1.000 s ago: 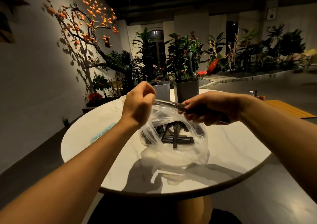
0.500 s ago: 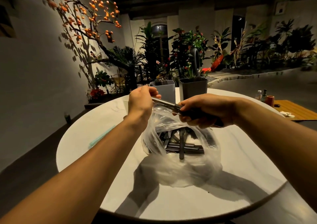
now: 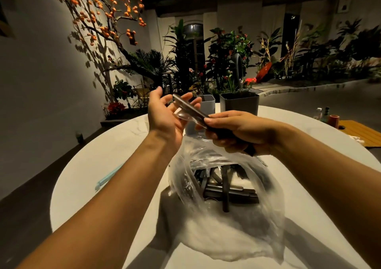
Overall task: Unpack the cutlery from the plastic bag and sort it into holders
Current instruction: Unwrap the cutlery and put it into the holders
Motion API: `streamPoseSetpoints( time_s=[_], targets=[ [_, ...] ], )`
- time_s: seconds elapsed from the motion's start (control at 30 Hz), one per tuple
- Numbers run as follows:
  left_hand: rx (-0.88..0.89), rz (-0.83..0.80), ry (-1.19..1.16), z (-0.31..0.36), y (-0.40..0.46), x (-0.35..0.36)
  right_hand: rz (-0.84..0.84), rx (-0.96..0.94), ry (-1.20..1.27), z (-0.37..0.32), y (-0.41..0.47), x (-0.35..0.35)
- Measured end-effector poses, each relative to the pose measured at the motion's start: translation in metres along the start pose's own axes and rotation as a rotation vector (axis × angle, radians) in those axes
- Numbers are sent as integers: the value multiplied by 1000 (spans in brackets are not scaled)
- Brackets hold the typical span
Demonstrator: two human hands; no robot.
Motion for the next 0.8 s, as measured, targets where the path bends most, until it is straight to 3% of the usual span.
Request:
streamPoseSetpoints(
  time_s=[0.07,0.2,0.33,0.6,0.8],
  targets=[
    [-48,-60,-15,-11,4,-2,54,-58,108,2,13,-2],
    [-56,-142,311,-47,-3,-9,202,-84,204,26,37,-8],
    [-97,-165,491,-75,4,-23,297,-118,203,49,49,-12],
    [-164,-259,415,-98,10,-39,358,-118,121,69,45,-23],
    [-174,-291,334,-94,3,-44,258,-95,198,74,39,-12]
  ],
)
Point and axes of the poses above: each hand's wrist, its own y-axis towards the middle knuckle, its own x-axis out of the palm, z = x × y, the point moved 7 cm from there along y, towards the middle knuckle, and after that the axes turned 3 degrees about x, right-handed, at the moved point
